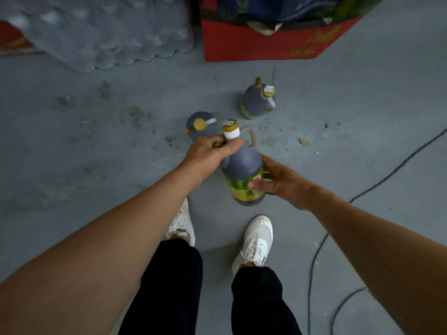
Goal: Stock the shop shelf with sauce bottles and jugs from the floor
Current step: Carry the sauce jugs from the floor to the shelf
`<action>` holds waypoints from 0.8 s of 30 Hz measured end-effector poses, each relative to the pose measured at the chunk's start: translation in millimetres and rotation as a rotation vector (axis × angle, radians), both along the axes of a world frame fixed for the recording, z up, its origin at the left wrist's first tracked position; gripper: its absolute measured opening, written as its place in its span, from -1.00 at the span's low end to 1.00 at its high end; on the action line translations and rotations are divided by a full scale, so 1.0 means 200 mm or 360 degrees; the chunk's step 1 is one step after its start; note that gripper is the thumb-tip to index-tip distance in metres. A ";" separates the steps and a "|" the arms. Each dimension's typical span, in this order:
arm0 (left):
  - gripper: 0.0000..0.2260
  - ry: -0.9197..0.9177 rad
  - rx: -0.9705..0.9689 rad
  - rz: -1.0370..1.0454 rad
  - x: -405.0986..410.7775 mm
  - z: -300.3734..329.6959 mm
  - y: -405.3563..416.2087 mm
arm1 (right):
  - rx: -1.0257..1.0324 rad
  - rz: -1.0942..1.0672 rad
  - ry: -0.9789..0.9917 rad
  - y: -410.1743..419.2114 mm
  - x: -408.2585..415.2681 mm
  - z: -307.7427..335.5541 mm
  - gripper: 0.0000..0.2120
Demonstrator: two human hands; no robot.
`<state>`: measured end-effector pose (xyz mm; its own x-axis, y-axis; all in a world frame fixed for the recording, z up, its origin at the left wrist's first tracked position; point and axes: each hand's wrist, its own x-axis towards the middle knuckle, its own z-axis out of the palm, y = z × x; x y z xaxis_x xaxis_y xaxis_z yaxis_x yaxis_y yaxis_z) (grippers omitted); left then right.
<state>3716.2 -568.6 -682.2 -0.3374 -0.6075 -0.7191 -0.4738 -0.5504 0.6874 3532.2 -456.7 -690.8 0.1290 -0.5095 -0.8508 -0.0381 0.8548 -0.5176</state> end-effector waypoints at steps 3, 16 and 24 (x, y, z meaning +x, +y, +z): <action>-0.81 0.0066 0.0049 0.0129 0.12 0.26 -0.03 | 0.0132 0.0121 -0.0137 -0.07 0.03 0.28 -0.25; -0.88 0.0104 0.0029 0.0705 0.92 1.66 -0.27 | -0.0060 0.0501 -0.0163 -0.54 0.80 1.60 -0.36; -0.83 0.0061 -0.0035 0.0905 1.63 2.44 -0.47 | -0.0269 0.0602 -0.0214 -0.84 1.52 2.26 -0.44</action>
